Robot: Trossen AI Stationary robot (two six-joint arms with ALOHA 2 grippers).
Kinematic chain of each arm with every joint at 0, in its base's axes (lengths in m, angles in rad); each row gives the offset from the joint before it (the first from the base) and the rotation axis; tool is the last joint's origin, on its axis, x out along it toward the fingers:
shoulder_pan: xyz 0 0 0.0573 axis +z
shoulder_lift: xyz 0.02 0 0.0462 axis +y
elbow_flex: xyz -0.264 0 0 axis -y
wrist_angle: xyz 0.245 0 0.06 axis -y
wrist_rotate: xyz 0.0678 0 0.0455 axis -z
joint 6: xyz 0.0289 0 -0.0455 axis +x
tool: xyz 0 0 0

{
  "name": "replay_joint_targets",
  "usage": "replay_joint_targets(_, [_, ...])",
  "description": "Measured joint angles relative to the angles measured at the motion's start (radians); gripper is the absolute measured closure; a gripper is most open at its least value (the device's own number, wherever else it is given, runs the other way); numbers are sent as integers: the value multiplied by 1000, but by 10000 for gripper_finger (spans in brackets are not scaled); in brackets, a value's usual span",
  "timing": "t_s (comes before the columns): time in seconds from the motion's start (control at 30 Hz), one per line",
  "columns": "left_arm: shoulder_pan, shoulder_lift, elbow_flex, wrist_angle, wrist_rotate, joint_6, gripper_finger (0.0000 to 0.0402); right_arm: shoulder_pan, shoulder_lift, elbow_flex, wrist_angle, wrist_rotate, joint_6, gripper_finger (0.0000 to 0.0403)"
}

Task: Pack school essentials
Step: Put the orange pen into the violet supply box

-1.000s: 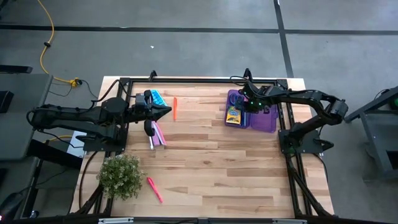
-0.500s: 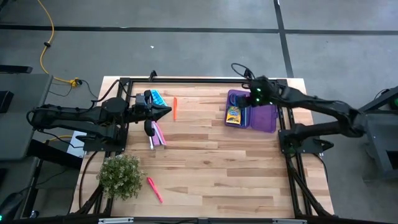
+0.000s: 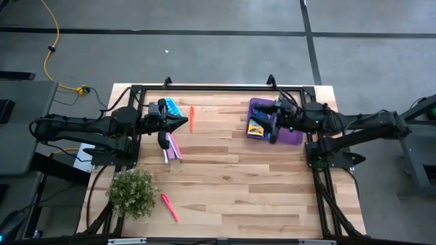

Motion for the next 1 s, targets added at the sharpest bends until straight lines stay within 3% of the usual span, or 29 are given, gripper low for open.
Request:
replay_joint_targets(0.27, [0, 0, 0, 8, 1, 0, 401, 38, 1, 0, 47, -8, -16, 198])
replay_joint_targets(0.43, [0, 0, 0, 7, 3, 2, 401, 38, 1, 0, 76, -109, -94, 199])
replay_joint_targets(0.57, [0, 0, 0, 7, 3, 3, 401, 38, 4, 0, 31, -123, -78, 213])
replay_joint_targets(0.67, [0, 0, 0, 7, 3, 3, 401, 38, 2, 0, 31, -144, -62, 249])
replay_joint_targets(0.87, [0, 0, 0, 6, 7, 3, 401, 38, 1, 0, -60, -204, -20, 388])
replay_joint_targets(1.0, [0, 0, 0, 6, 7, 3, 401, 38, 1, 0, -80, -229, 5, 387])
